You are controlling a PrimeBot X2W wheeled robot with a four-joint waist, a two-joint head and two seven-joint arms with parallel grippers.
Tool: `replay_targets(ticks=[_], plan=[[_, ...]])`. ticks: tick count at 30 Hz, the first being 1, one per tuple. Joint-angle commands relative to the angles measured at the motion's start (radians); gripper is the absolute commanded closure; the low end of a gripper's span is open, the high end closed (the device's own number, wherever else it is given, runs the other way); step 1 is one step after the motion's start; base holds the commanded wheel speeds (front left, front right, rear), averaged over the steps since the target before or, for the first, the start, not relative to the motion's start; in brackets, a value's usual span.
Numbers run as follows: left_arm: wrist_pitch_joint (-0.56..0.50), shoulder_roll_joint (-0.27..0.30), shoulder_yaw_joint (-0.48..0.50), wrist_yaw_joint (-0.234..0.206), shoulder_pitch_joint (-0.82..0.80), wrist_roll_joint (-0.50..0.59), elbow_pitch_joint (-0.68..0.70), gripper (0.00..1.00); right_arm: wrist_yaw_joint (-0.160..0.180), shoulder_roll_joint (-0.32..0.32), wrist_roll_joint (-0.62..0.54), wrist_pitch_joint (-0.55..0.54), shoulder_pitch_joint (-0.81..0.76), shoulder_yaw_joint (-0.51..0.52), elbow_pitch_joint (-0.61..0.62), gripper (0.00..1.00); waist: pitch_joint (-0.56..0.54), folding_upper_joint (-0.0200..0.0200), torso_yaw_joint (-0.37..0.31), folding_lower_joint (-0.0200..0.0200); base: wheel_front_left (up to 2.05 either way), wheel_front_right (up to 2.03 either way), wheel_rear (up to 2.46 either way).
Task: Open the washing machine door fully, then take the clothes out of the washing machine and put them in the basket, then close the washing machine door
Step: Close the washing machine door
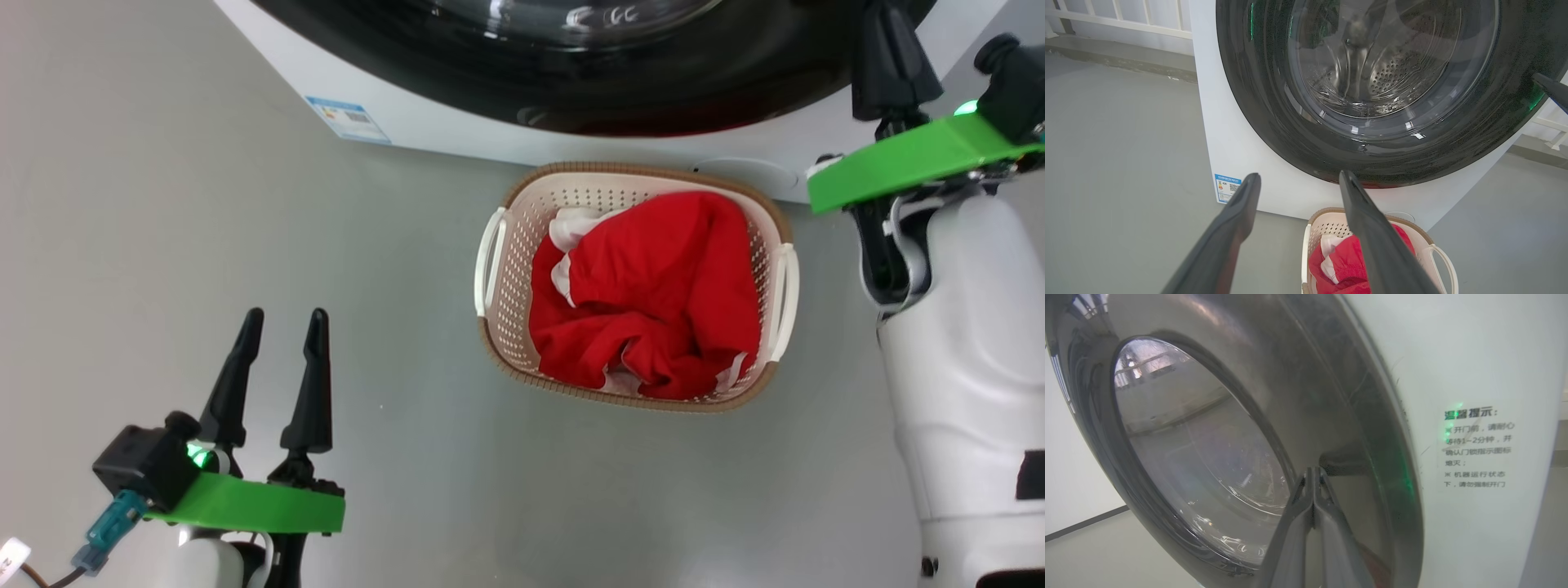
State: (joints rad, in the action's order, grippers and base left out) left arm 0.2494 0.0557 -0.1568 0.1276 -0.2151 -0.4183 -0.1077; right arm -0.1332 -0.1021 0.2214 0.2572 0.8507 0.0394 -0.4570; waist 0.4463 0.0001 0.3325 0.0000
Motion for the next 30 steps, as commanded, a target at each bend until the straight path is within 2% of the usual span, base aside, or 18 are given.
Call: replay_targets(ticks=[1,2,3,4,5,6,7,16,30], plan=[[0.012,0.026,0.039,0.003,-0.001,-0.001,0.014,0.0,0.002,0.02,-0.001,0.005,-0.036,-0.031,0.025,1.0,-0.022,-0.0001,-0.011,0.0,0.0,0.0,0.0],[0.012,0.028,0.039,0.003,0.003,0.001,0.011,0.0,0.002,0.02,0.002,0.005,-0.054,-0.037,0.024,0.88,-0.032,-0.0001,-0.014,0.0,0.0,0.0,0.0],[0.012,0.03,0.04,0.003,0.007,0.002,0.009,0.0,0.002,0.02,0.006,0.005,-0.072,-0.044,0.025,0.67,-0.043,-0.0001,-0.018,0.0,0.0,0.0,0.0],[0.012,0.032,0.04,0.003,0.012,0.003,0.006,0.0,0.002,0.02,0.008,0.005,-0.093,-0.05,0.025,0.54,-0.054,-0.0001,-0.023,0.0,0.0,0.0,0.0],[0.012,0.035,0.04,0.003,0.019,0.005,0.003,0.0,0.002,0.02,0.012,0.005,-0.114,-0.056,0.024,0.36,-0.067,-0.0001,-0.028,0.0,0.0,0.0,0.0],[0.012,0.039,0.041,0.003,0.025,0.007,-0.001,0.0,0.002,0.02,0.016,0.005,-0.135,-0.061,0.024,0.13,-0.078,-0.0001,-0.033,0.0,0.0,0.0,0.0],[0.012,0.042,0.042,0.003,0.032,0.008,-0.005,0.0,0.002,0.019,0.018,0.005,-0.157,-0.067,0.025,0.0,-0.09,-0.0001,-0.039,0.0,0.0,0.0,0.0],[0.012,0.081,0.054,0.003,0.093,0.014,-0.036,0.0,0.002,0.008,0.031,0.005,-0.346,-0.117,0.033,0.0,-0.189,-0.0001,-0.102,0.0,0.0,0.0,0.0],[0.012,0.115,0.089,0.003,0.182,0.016,-0.057,0.0,0.002,0.003,0.052,0.005,-0.568,-0.121,0.075,0.0,-0.315,-0.0001,-0.221,0.0,0.0,0.0,0.0]])
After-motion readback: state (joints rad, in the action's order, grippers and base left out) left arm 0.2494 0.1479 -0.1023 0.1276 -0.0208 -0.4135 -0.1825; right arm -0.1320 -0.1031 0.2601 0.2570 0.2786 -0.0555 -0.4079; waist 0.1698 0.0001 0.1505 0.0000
